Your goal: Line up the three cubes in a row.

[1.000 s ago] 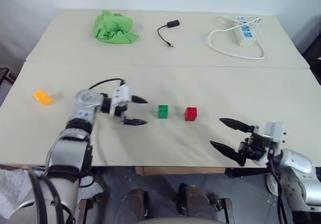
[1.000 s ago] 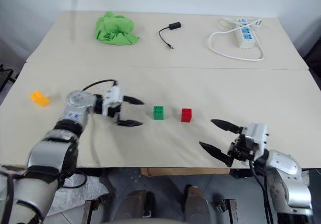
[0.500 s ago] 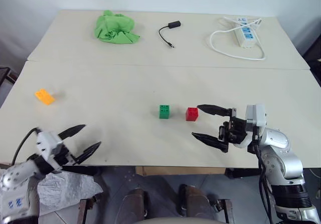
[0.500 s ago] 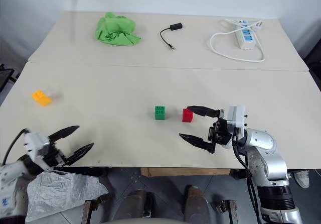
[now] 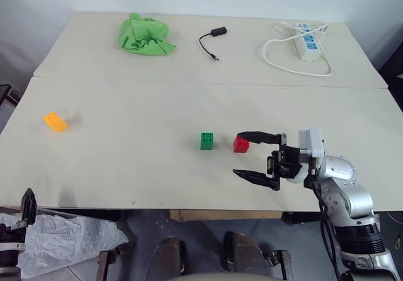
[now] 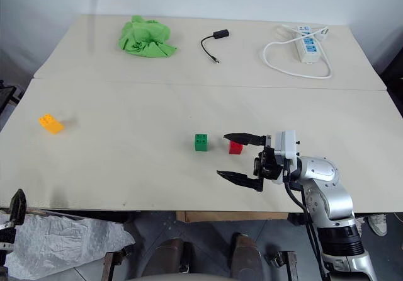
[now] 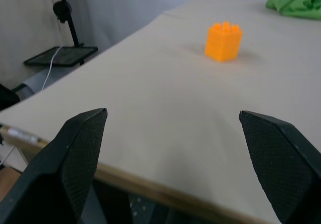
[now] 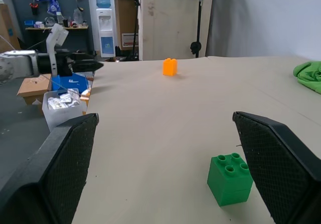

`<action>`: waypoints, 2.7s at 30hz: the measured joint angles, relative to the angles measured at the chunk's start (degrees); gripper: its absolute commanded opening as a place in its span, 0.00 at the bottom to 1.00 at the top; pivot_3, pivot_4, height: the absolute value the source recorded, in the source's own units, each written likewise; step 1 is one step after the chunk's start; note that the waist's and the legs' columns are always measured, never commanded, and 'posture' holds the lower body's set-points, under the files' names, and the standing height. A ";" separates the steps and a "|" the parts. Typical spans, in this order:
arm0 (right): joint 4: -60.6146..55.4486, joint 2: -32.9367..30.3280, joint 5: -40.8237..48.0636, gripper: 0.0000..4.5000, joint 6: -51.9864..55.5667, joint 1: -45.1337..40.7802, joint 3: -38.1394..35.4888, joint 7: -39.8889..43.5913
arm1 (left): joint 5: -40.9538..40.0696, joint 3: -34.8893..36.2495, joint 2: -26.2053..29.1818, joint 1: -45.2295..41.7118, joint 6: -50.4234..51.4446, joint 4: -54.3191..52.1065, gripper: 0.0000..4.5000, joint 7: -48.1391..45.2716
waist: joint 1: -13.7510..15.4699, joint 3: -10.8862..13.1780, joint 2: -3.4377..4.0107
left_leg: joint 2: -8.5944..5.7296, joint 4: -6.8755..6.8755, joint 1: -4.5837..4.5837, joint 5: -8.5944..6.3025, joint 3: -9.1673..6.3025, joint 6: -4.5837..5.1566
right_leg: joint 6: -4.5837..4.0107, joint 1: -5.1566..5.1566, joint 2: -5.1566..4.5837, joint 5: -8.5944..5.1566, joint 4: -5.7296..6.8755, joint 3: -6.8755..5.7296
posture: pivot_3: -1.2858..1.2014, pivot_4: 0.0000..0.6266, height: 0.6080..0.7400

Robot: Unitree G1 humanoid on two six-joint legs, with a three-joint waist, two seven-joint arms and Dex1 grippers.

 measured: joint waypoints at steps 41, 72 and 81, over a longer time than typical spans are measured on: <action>-1.24 1.89 -1.78 1.00 -0.05 4.70 0.86 -5.49 | 13.72 -21.02 10.56 -44.19 14.76 22.12 0.34 20.84 | 0.07 -0.03 -0.05 | -0.31 -0.01 0.00 0.05 0.64 -0.06 | 0.01 -0.05 0.10 0.00 0.06 -0.37 | 0.52 0.24 1.00; -14.49 -1.99 -1.40 1.00 -0.12 23.77 -11.31 -13.85 | 23.81 -53.11 12.83 -76.80 -16.39 66.00 0.34 -60.28 | 0.71 -0.02 -0.07 | -0.26 0.00 -0.06 0.04 0.93 0.03 | 0.08 -0.15 0.18 0.00 0.00 -0.38 | 0.52 0.24 1.00; -14.41 -3.39 -0.50 1.00 -0.02 24.11 -12.24 -13.44 | 25.72 -52.67 12.54 -77.50 -15.11 67.84 0.73 -60.31 | 0.92 -0.01 -0.08 | -0.26 0.01 -0.08 0.03 0.91 0.06 | 0.08 -0.16 0.18 0.00 0.01 -0.38 | 0.52 0.24 1.00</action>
